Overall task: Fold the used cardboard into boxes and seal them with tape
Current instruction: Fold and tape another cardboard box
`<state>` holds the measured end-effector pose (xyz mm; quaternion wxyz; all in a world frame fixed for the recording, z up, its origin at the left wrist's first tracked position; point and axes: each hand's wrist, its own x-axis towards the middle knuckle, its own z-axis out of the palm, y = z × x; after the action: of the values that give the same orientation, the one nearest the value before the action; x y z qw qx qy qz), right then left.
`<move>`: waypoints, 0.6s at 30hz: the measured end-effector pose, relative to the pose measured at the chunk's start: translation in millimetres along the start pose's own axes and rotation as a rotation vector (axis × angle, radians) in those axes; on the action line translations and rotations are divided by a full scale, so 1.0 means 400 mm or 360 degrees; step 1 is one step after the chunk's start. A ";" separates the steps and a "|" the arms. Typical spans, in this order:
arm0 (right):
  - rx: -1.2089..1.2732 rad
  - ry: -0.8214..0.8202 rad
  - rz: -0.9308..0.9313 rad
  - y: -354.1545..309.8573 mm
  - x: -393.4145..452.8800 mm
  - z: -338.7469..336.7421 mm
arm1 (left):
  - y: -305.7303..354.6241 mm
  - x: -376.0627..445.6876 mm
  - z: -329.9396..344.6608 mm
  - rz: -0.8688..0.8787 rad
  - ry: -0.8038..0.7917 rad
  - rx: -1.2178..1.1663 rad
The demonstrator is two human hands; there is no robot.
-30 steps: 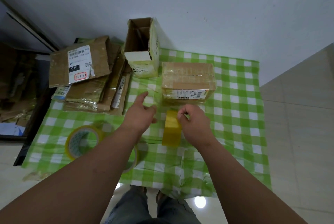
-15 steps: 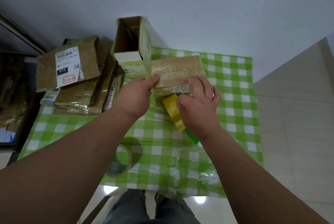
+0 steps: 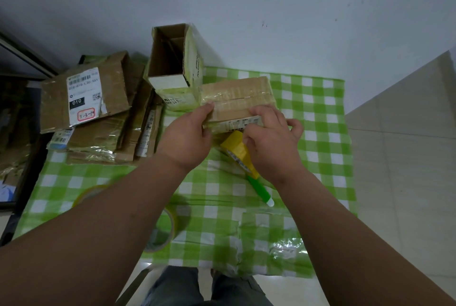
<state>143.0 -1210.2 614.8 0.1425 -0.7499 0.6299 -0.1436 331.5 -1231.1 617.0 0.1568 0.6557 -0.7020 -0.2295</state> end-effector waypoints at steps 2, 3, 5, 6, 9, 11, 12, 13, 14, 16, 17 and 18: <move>0.0015 0.0022 0.0011 -0.001 -0.001 0.006 | 0.012 -0.002 0.006 -0.0039 -0.0032 0.0009; 0.0019 0.0036 0.0016 -0.001 0.000 0.008 | 0.018 0.000 0.007 -0.0070 -0.0059 0.0026; 0.0025 0.0055 0.0022 -0.002 0.000 0.011 | 0.028 0.008 0.004 -0.0117 -0.0074 0.0082; 0.0029 0.0059 0.0024 -0.002 0.000 0.011 | 0.030 0.012 0.003 -0.0120 -0.0063 0.0126; 0.0040 0.0062 0.0026 0.000 0.001 0.012 | 0.030 0.022 0.002 -0.0069 -0.0047 0.0239; 0.0047 0.0068 0.0031 0.004 0.003 0.013 | 0.025 0.027 0.003 -0.0011 -0.0057 0.0270; 0.0051 0.0068 0.0035 0.007 0.003 0.013 | 0.022 0.029 0.002 0.0013 -0.0067 0.0276; 0.0053 0.0068 0.0037 0.010 0.003 0.013 | 0.019 0.031 0.002 0.0029 -0.0076 0.0271; 0.0055 0.0064 0.0037 0.012 0.003 0.013 | 0.016 0.032 0.003 0.0039 -0.0084 0.0260; 0.0057 0.0063 0.0036 0.015 0.001 0.014 | 0.012 0.033 0.004 0.0047 -0.0095 0.0239; 0.0062 0.0067 0.0035 0.016 0.000 0.014 | 0.009 0.032 0.005 0.0049 -0.0100 0.0233; 0.0071 0.0072 0.0036 0.016 0.000 0.015 | 0.006 0.032 0.006 0.0053 -0.0105 0.0227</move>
<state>139.4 -1210.9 606.7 0.1466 -0.7359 0.6379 -0.1730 327.0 -1243.3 615.1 0.0902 0.6454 -0.7322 -0.1978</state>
